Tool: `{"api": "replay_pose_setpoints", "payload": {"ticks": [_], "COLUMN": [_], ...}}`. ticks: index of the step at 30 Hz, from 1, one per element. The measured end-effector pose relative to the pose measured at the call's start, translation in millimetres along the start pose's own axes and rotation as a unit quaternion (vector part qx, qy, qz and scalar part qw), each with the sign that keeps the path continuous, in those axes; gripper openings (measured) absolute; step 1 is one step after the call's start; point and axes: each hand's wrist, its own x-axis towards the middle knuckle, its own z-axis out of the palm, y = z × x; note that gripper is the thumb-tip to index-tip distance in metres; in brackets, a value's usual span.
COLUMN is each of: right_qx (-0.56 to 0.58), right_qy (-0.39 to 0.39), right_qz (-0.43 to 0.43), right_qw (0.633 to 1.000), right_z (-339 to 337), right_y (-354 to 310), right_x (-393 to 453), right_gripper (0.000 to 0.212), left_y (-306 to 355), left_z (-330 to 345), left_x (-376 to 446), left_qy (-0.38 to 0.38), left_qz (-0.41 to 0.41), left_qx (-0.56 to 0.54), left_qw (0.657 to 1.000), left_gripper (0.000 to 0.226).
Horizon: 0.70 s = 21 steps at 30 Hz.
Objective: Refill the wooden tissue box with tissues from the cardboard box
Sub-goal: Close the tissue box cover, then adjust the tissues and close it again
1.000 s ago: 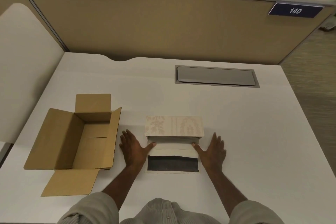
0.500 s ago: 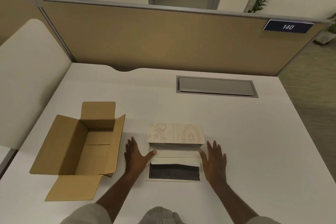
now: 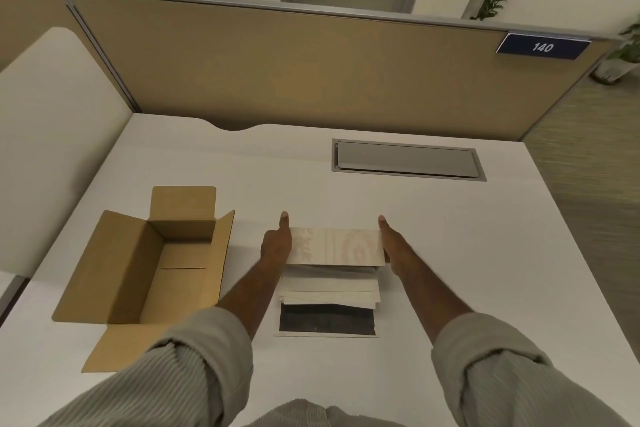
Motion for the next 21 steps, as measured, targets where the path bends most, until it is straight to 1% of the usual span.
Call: {"api": "replay_pose_setpoints", "payload": {"ticks": [3, 7, 9, 10, 12, 13, 14, 17, 21], "right_qx": [-0.002, -0.004, 0.001, 0.009, 0.040, 0.055, 0.064, 0.083, 0.118], "right_qy": [-0.011, 0.014, 0.026, 0.031, 0.029, 0.032, 0.036, 0.037, 0.026], "right_qz": [-0.002, -0.006, -0.009, -0.019, -0.058, -0.083, -0.110, -0.170, -0.176], "right_qw": [1.000, 1.000, 1.000, 0.999, 0.997, 0.995, 0.991, 0.981, 0.977], "right_z": [8, 8, 5, 2, 0, 0, 0, 3, 9], "right_y": [-1, 9, 22, 31, 53, 65, 78, 110, 148], "right_x": [-3, -10, -18, -23, -37, -45, -51, -70, -78], "right_gripper": [0.067, 0.066, 0.066, 0.060, 0.035, 0.027, 0.024, 0.023, 0.033], "left_y": [-5, -14, -26, -35, -57, -71, -83, -118, -150], "left_z": [0, -4, -7, -9, -13, -15, -16, -17, -15], "left_x": [4, -4, -13, -19, -33, -40, -46, -59, -63], "left_qy": [0.001, -0.004, -0.011, -0.021, -0.034, -0.034, -0.035, -0.043, -0.053], "left_qz": [-0.003, 0.033, 0.066, 0.090, 0.138, 0.158, 0.175, 0.213, 0.234], "left_qx": [0.022, 0.019, 0.012, 0.002, -0.022, -0.029, -0.035, -0.051, -0.024], "left_qw": [1.000, 0.999, 0.998, 0.996, 0.990, 0.986, 0.983, 0.975, 0.970], "left_gripper": [0.074, 0.063, 0.059, 0.058, 0.055, 0.053, 0.052, 0.053, 0.060]}}
